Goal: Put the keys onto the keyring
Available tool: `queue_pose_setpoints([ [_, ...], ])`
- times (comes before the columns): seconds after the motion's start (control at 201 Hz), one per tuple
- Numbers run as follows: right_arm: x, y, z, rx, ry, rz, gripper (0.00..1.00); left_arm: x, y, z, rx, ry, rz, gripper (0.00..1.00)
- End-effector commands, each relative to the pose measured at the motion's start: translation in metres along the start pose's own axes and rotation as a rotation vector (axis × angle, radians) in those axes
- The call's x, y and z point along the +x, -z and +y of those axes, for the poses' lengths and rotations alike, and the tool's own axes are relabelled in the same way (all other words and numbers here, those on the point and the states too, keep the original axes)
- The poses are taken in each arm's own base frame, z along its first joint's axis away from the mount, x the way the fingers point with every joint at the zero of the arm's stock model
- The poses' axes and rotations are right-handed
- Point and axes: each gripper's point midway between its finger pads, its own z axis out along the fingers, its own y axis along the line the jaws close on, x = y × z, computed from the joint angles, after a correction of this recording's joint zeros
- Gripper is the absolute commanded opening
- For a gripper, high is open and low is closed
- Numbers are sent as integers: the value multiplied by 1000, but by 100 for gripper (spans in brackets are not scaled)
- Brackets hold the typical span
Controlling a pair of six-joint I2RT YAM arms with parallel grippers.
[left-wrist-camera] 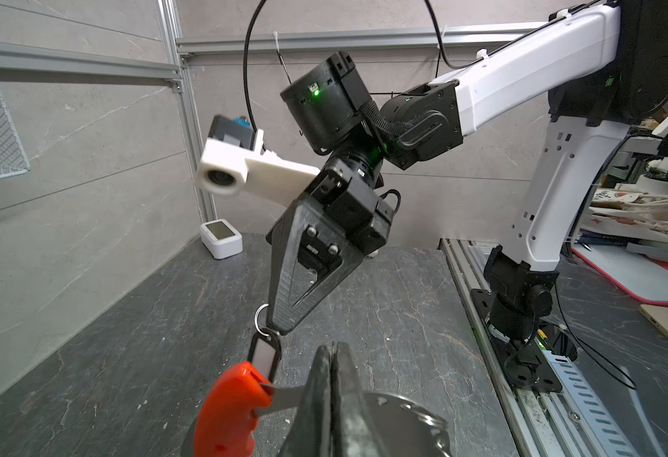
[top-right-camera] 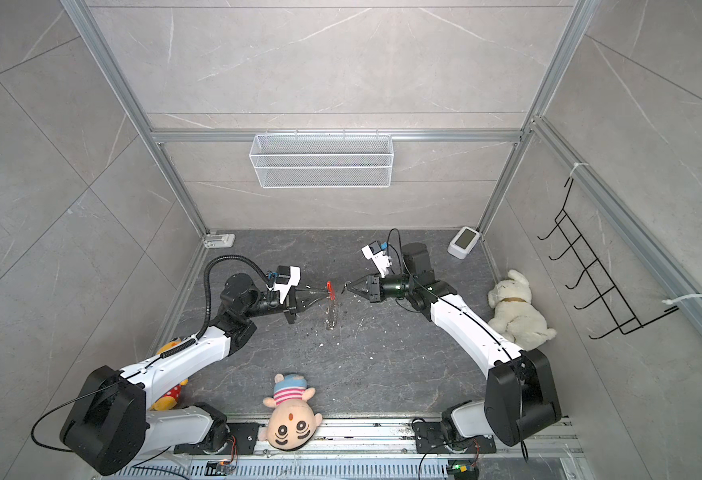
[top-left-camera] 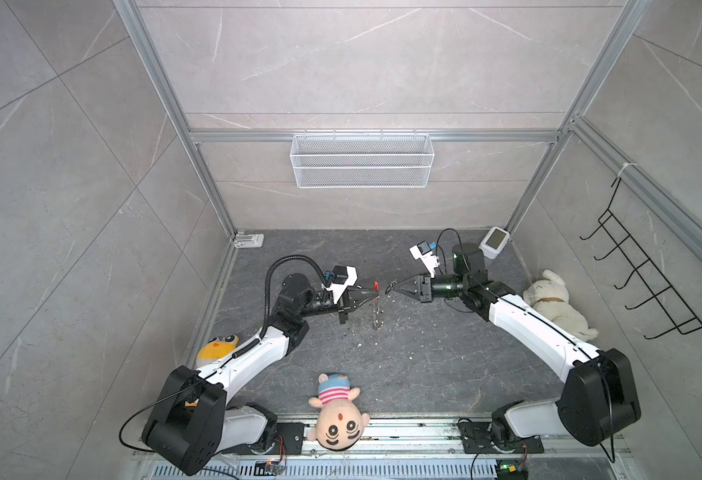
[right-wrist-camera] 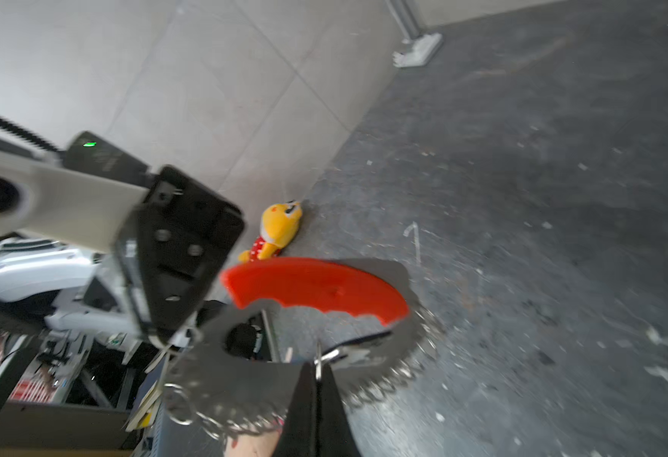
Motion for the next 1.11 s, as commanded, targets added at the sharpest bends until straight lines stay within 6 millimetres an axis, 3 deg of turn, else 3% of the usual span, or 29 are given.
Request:
queue_pose_setpoints([
  [0.0,47,0,-53,226,-123,116,0,-20,0,-4,13,-65,-59,0],
  [0.184,105,16,-101,477,-263,256,0,-17,-1,-6,16,-59,-59,0],
  [0.339,129,10,-126,525,-349,315,0,-16,-2,-9,22,-52,-58,0],
  [0.513,132,-9,-162,522,-406,349,0,-14,-2,-11,25,-45,-53,0],
  [0.762,113,-24,-193,531,-432,337,0,-7,-3,-13,28,-29,-47,0],
  [0.902,103,-18,-190,534,-417,318,21,-5,-4,-12,30,-24,-46,0],
  [0.996,91,-10,-171,513,-370,292,34,-3,-4,-12,29,-26,-44,0],
  [1.106,65,5,-140,488,-263,226,40,-4,-5,-12,33,-25,-44,0],
])
